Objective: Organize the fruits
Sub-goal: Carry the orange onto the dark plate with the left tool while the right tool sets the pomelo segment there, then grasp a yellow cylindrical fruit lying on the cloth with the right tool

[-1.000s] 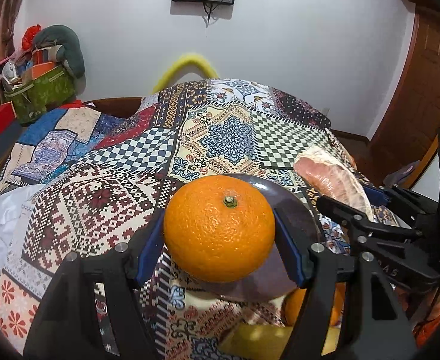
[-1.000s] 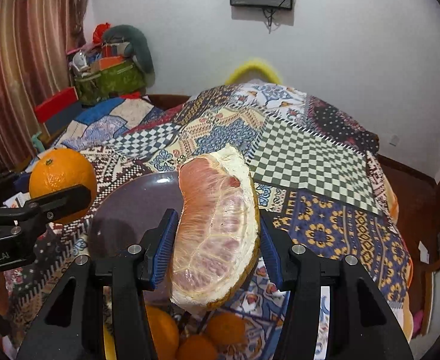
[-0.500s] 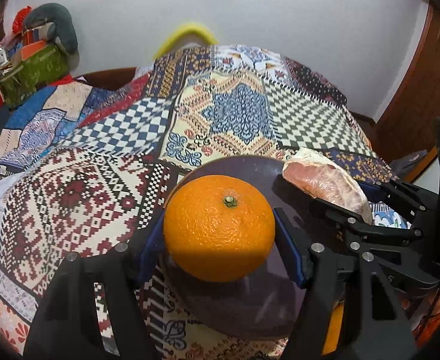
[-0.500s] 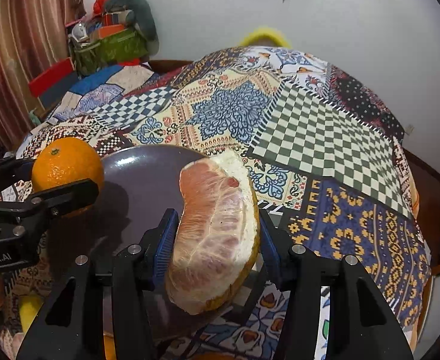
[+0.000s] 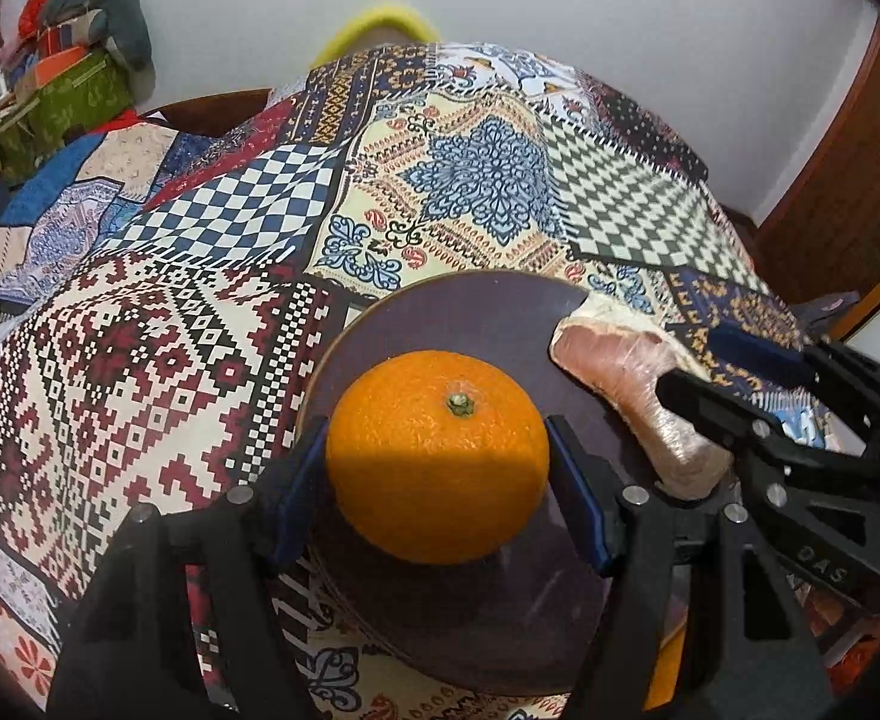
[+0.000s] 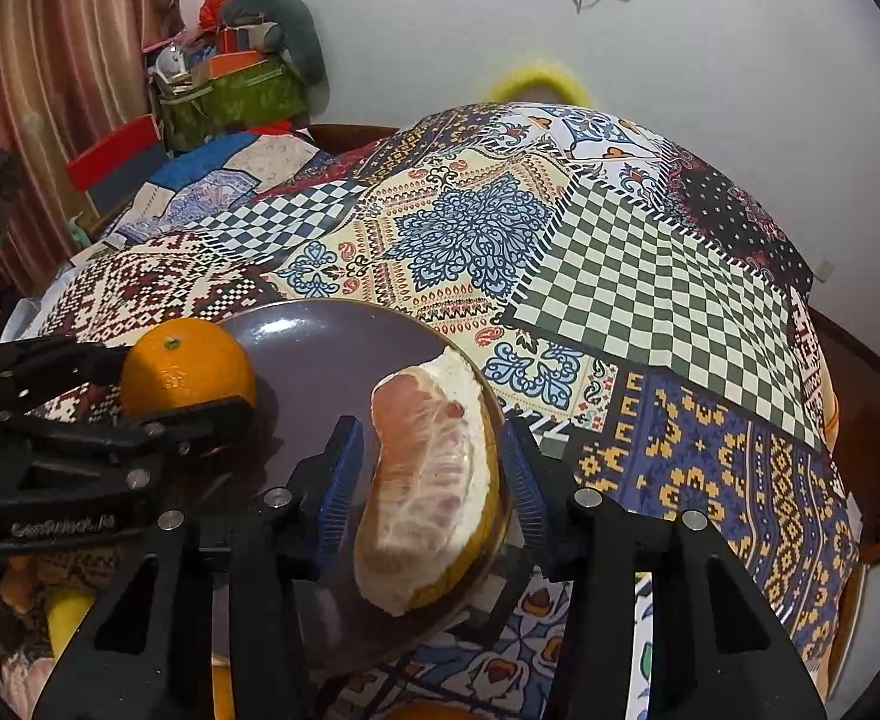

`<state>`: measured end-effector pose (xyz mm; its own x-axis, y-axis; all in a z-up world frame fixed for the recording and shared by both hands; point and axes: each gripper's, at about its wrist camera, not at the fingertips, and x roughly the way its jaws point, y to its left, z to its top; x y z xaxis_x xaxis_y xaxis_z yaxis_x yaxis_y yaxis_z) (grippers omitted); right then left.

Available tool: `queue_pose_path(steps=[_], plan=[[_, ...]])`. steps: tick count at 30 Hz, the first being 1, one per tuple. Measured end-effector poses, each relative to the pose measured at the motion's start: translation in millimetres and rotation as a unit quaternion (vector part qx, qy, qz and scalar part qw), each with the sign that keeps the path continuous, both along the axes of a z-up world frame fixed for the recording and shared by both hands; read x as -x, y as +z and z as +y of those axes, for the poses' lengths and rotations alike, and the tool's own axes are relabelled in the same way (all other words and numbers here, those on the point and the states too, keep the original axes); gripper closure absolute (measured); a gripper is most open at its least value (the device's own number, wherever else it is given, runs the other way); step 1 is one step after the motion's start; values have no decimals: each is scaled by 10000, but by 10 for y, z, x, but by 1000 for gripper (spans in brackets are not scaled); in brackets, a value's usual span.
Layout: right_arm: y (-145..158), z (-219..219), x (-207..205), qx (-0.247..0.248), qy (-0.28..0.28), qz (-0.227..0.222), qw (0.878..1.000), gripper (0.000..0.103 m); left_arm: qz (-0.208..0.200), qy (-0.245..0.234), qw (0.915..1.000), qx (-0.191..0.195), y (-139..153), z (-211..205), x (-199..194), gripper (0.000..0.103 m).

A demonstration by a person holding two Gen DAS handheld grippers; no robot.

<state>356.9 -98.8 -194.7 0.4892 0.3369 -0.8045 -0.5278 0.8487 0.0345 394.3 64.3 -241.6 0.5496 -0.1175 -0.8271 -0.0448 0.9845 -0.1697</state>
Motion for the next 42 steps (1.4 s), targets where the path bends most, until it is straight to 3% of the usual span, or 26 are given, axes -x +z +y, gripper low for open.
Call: queue_pose_path(steps=[10,26,34,42], plan=[[221,-142,189,-261,-128,-109,9995,55,-505,42,9985,-196,399,14,263,33],[709,-342,1015,-442,-131,-506,9977,48,-1263,-19,9911,-418,1123,-65,1270,31],[676,-284,1385,-541,24,-399,9977,44,-1279,-19,9907,-457,1131,-83,1696,24],[324,-161,1559,-437,180,16,9989,44,-909,-51,9951,-386,855,-112,1941,23]])
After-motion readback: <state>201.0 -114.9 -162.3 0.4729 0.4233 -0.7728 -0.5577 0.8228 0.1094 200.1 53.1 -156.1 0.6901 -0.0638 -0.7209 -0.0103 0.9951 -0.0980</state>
